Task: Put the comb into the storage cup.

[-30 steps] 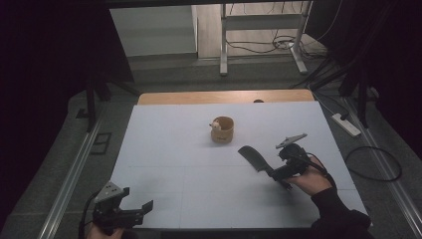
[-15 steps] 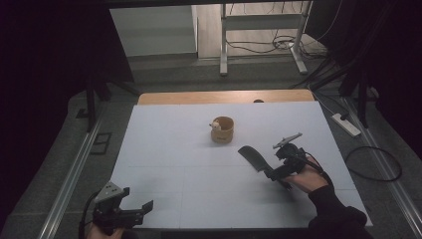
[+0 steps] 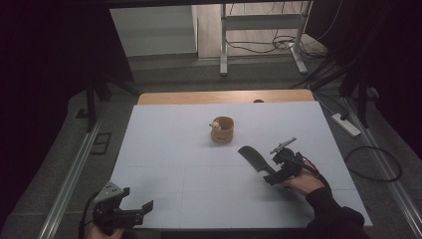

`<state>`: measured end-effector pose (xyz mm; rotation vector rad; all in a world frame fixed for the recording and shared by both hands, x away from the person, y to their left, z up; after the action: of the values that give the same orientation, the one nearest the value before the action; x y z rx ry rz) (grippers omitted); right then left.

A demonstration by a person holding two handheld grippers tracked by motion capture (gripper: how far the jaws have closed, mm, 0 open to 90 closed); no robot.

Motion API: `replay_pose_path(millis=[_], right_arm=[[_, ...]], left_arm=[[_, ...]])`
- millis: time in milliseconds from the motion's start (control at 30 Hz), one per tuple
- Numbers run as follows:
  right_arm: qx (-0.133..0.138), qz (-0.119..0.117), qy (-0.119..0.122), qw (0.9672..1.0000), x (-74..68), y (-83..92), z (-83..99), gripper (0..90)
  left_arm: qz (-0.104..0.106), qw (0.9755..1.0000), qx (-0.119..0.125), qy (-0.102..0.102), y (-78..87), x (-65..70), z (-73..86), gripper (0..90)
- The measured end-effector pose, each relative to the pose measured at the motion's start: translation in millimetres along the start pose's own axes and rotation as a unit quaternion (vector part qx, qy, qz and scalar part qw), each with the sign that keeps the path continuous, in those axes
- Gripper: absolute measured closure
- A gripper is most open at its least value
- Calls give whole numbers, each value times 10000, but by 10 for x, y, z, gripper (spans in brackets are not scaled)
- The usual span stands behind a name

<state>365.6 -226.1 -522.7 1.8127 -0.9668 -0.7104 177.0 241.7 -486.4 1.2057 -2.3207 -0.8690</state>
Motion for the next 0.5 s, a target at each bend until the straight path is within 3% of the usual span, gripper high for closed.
replay_pose_path(millis=[133,500], right_arm=[[-121,60,-6,9999,14,-69,19,0],[-147,135,-60,9998,2,-81,19,0]], left_arm=[[6,10000,-4,-10,0,0,0,38],[3,10000,-15,-18,-3,3,-3,38]])
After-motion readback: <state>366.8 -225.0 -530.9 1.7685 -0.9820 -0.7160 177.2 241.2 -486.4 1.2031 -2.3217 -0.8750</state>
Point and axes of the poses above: each handheld gripper's, and its own axes: y roughly backward along the jaws, z roughly out of its underside, x roughly to its right, the point moved 2 cm from there along -y, roughly forward along the jaws, and after that the axes turned 13 degrees about -y, right-handed, at the moved point
